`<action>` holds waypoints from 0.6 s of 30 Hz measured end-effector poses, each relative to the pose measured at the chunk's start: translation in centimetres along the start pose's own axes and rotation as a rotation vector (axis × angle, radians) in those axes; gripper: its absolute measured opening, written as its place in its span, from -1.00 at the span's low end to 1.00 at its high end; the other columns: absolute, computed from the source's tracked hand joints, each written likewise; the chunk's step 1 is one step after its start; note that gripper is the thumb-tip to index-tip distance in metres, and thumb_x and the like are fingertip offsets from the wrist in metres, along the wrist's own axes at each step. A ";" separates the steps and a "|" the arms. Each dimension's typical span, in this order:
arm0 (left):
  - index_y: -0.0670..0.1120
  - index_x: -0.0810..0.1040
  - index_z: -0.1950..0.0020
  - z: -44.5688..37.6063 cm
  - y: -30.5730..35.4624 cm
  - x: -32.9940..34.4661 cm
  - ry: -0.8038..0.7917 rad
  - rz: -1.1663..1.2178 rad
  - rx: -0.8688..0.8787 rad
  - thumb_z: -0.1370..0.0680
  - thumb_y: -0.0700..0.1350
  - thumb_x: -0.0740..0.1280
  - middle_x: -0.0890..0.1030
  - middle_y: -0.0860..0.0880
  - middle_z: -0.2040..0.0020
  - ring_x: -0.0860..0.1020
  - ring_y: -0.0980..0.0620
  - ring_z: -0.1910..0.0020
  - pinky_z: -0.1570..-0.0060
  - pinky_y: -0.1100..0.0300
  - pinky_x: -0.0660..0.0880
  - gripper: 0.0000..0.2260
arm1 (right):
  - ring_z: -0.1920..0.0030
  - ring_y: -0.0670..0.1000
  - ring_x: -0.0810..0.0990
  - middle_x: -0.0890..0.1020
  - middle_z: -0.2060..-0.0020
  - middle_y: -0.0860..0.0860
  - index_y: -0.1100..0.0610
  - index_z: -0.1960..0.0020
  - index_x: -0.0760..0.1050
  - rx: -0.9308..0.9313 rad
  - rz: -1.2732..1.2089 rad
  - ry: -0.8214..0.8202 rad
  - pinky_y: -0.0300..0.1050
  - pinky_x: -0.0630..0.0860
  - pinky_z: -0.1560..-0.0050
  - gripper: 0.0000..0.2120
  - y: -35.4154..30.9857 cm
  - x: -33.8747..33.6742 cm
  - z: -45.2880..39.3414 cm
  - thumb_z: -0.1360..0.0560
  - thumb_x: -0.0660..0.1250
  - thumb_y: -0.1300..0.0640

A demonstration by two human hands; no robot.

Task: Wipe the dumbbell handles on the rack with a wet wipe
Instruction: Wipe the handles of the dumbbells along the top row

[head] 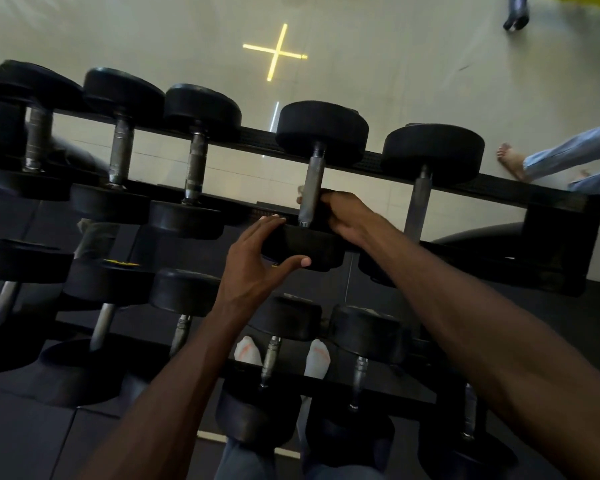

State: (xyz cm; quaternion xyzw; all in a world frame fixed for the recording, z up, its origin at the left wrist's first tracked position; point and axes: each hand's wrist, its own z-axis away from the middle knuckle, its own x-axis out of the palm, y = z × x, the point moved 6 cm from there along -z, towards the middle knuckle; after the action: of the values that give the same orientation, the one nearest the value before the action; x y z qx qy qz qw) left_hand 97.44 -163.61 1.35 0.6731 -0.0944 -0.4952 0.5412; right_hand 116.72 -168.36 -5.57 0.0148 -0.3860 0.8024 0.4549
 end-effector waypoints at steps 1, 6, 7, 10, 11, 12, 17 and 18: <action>-0.01 0.50 -0.46 0.1 0.1 0.0 -0.001 0.006 -0.002 -0.37 0.34 0.50 0.50 0.00 -0.45 0.44 0.09 -0.45 -0.41 -0.01 0.47 -0.24 | -0.11 0.05 0.68 0.70 -0.13 0.14 0.32 -0.25 0.58 0.000 0.023 -0.028 -0.11 0.62 -0.10 -0.71 0.1 -0.3 -0.1 -0.64 0.15 0.36; -0.02 0.52 -0.45 0.0 0.3 -0.1 0.011 -0.003 -0.001 -0.36 0.34 0.50 0.52 0.00 -0.44 0.44 0.10 -0.45 -0.42 0.01 0.45 -0.25 | -0.06 0.09 0.67 0.66 -0.08 0.18 0.33 -0.32 0.50 -0.165 -0.146 0.076 -0.10 0.65 -0.02 -0.63 -4.6 -0.3 -2.6 -0.59 0.12 0.48; -0.02 0.52 -0.45 0.0 0.2 -0.2 0.008 -0.004 -0.002 -0.36 0.34 0.51 0.52 0.00 -0.44 0.44 0.09 -0.44 -0.42 0.01 0.46 -0.25 | -0.03 0.07 0.67 0.67 -0.06 0.16 0.31 -0.28 0.53 -0.177 -0.107 0.074 -0.12 0.65 -0.01 -0.67 -4.5 0.0 -2.3 -0.60 0.13 0.46; -0.01 0.51 -0.45 0.0 0.2 -0.2 0.006 -0.007 -0.005 -0.37 0.33 0.52 0.52 0.00 -0.44 0.45 0.09 -0.45 -0.42 0.01 0.46 -0.25 | -0.06 0.09 0.68 0.70 -0.09 0.16 0.32 -0.20 0.61 -0.041 0.183 0.026 -0.07 0.64 -0.14 -0.75 -1.6 -0.7 -0.3 -0.63 0.21 0.35; -0.01 0.51 -0.45 0.0 0.2 -0.1 0.003 -0.009 -0.006 -0.37 0.33 0.52 0.52 0.00 -0.44 0.44 0.09 -0.45 -0.42 0.01 0.45 -0.25 | -0.05 0.10 0.68 0.71 -0.09 0.19 0.30 -0.17 0.64 0.023 0.326 0.014 -0.02 0.63 -0.17 -0.77 -0.6 -1.3 0.4 -0.62 0.24 0.33; -0.01 0.51 -0.45 0.0 0.2 -0.1 0.004 -0.011 -0.004 -0.37 0.33 0.52 0.51 0.00 -0.44 0.44 0.09 -0.45 -0.42 0.01 0.46 -0.25 | -0.02 0.11 0.68 0.71 -0.08 0.20 0.27 -0.12 0.67 0.058 0.473 0.013 0.01 0.63 -0.17 -0.79 0.0 -2.1 0.9 -0.61 0.28 0.32; -0.02 0.52 -0.44 0.0 0.2 -0.1 0.014 -0.012 0.005 -0.37 0.27 0.57 0.52 0.01 -0.43 0.45 0.09 -0.44 -0.41 0.02 0.46 -0.27 | 0.07 0.07 0.68 0.73 0.12 0.11 0.15 0.09 0.71 -0.018 0.707 0.084 -0.05 0.65 -0.06 -0.80 -1.1 -2.7 1.2 -0.53 0.37 0.38; -0.02 0.53 -0.44 0.0 0.2 -0.2 0.017 -0.014 0.005 -0.37 0.28 0.56 0.53 0.01 -0.43 0.45 0.10 -0.44 -0.41 0.02 0.46 -0.27 | 0.06 0.09 0.69 0.74 0.12 0.10 0.17 0.06 0.72 -0.013 0.677 0.078 -0.04 0.66 -0.06 -0.80 -0.9 -2.4 1.1 -0.53 0.37 0.39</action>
State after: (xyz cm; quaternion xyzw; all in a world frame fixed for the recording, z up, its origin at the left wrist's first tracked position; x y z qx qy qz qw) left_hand 97.49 -163.56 1.65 0.6792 -0.0861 -0.4930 0.5369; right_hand 118.42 -170.51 -5.18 -0.1478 -0.3563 0.9055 0.1771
